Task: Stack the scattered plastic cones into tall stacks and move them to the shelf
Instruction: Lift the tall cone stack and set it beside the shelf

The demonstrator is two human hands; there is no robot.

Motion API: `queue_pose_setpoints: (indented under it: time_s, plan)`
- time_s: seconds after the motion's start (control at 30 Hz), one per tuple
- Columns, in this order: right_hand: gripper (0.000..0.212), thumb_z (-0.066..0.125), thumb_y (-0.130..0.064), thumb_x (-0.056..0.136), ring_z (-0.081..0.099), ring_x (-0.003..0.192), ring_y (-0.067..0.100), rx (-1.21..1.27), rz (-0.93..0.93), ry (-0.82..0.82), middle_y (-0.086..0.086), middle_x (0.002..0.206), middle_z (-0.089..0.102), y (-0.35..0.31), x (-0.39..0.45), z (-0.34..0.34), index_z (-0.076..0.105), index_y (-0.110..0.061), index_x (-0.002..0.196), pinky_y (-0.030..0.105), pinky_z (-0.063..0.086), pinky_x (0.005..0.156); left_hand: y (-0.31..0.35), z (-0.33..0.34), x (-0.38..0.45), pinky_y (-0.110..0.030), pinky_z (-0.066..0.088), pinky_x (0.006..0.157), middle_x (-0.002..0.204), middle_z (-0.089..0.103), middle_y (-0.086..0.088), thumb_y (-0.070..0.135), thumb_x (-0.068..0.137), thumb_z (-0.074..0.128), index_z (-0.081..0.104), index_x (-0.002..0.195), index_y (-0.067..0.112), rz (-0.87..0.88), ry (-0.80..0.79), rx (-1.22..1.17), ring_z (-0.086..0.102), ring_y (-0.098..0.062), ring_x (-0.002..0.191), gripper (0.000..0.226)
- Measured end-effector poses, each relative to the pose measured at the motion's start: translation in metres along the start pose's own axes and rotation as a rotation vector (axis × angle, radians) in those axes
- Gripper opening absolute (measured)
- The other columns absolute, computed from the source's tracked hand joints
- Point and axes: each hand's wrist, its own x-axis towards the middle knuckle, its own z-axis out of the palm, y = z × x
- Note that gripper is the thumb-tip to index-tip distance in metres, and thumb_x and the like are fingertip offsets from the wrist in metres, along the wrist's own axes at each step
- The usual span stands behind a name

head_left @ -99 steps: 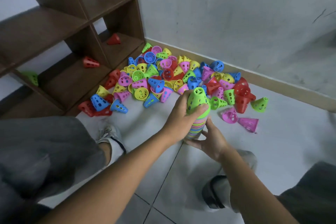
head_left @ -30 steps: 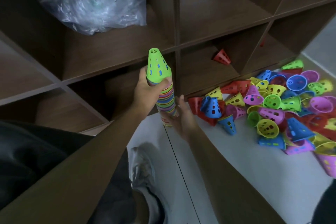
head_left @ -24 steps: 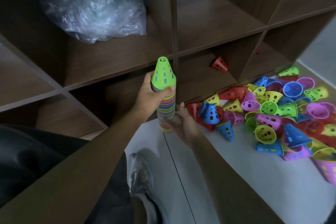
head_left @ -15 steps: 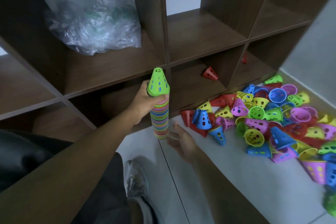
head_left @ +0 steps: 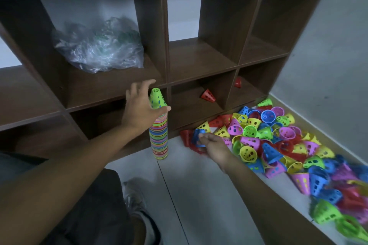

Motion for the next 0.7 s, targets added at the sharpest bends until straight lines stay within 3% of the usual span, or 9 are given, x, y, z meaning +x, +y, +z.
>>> queue_pose_setpoints:
  time_s: [0.07, 0.17, 0.27, 0.37, 0.47, 0.53, 0.7]
  plan:
    - [0.018, 0.057, -0.031, 0.101, 0.061, 0.088, 0.02, -0.092, -0.048, 0.028, 0.015, 0.101, 0.067, -0.013, -0.009, -0.021, 0.065, -0.016, 0.097, 0.038, 0.053, 0.082, 0.011, -0.009, 0.002, -0.042, 0.04, 0.104, 0.131, 0.046, -0.003, 0.045, 0.073, 0.085, 0.05, 0.138, 0.027, 0.099, -0.053, 0.058, 0.038, -0.027, 0.126, 0.075]
    - [0.015, 0.057, -0.03, 0.101, 0.063, 0.092, 0.02, -0.245, -0.082, 0.034, 0.004, 0.098, 0.068, -0.036, -0.022, -0.052, 0.067, -0.019, 0.102, 0.043, 0.053, 0.092, 0.029, -0.018, 0.011, -0.039, 0.038, 0.103, 0.127, 0.049, 0.002, 0.046, 0.078, 0.081, 0.056, 0.128, 0.027, 0.262, -0.144, 0.153, 0.04, -0.021, 0.122, 0.059]
    - [0.015, 0.058, -0.028, 0.101, 0.06, 0.08, 0.019, -0.339, -0.132, 0.055, -0.001, 0.086, 0.065, -0.055, -0.034, -0.081, 0.066, -0.016, 0.099, 0.032, 0.051, 0.074, 0.049, -0.022, 0.022, -0.039, 0.043, 0.1, 0.123, 0.049, 0.007, 0.047, 0.08, 0.078, 0.059, 0.121, 0.03, 0.398, -0.246, 0.205, 0.039, -0.014, 0.117, 0.048]
    - [0.021, 0.059, -0.03, 0.1, 0.054, 0.068, 0.012, -0.491, -0.131, 0.061, 0.005, 0.09, 0.065, -0.071, -0.047, -0.109, 0.064, -0.013, 0.111, 0.021, 0.044, 0.061, 0.071, -0.02, 0.035, -0.04, 0.046, 0.094, 0.116, 0.049, 0.01, 0.045, 0.082, 0.078, 0.061, 0.114, 0.031, 0.551, -0.366, 0.276, 0.042, -0.012, 0.111, 0.039]
    - [0.026, 0.06, -0.028, 0.1, 0.057, 0.077, 0.019, -0.584, -0.103, 0.08, 0.02, 0.107, 0.07, -0.085, -0.053, -0.14, 0.061, -0.013, 0.121, 0.028, 0.044, 0.068, 0.1, -0.013, 0.048, -0.037, 0.048, 0.091, 0.112, 0.053, 0.009, 0.043, 0.084, 0.076, 0.062, 0.11, 0.031, 0.67, -0.482, 0.333, 0.049, -0.012, 0.107, 0.032]
    - [0.034, 0.061, -0.034, 0.098, 0.06, 0.083, 0.021, -0.693, -0.102, 0.116, 0.015, 0.101, 0.068, -0.091, -0.055, -0.158, 0.061, -0.014, 0.127, 0.031, 0.048, 0.074, 0.115, -0.008, 0.054, -0.036, 0.05, 0.089, 0.108, 0.058, 0.009, 0.04, 0.085, 0.076, 0.064, 0.109, 0.028, 0.71, -0.568, 0.364, 0.054, -0.01, 0.103, 0.029]
    - [0.041, 0.057, -0.042, 0.099, 0.054, 0.103, 0.016, -0.97, -0.114, 0.1, 0.003, 0.119, 0.06, -0.095, -0.061, -0.195, 0.058, -0.018, 0.133, 0.027, 0.042, 0.087, 0.135, 0.026, 0.053, -0.028, 0.052, 0.083, 0.104, 0.061, 0.014, 0.039, 0.087, 0.075, 0.064, 0.108, 0.028, 0.728, -0.783, 0.422, 0.059, -0.006, 0.098, 0.026]
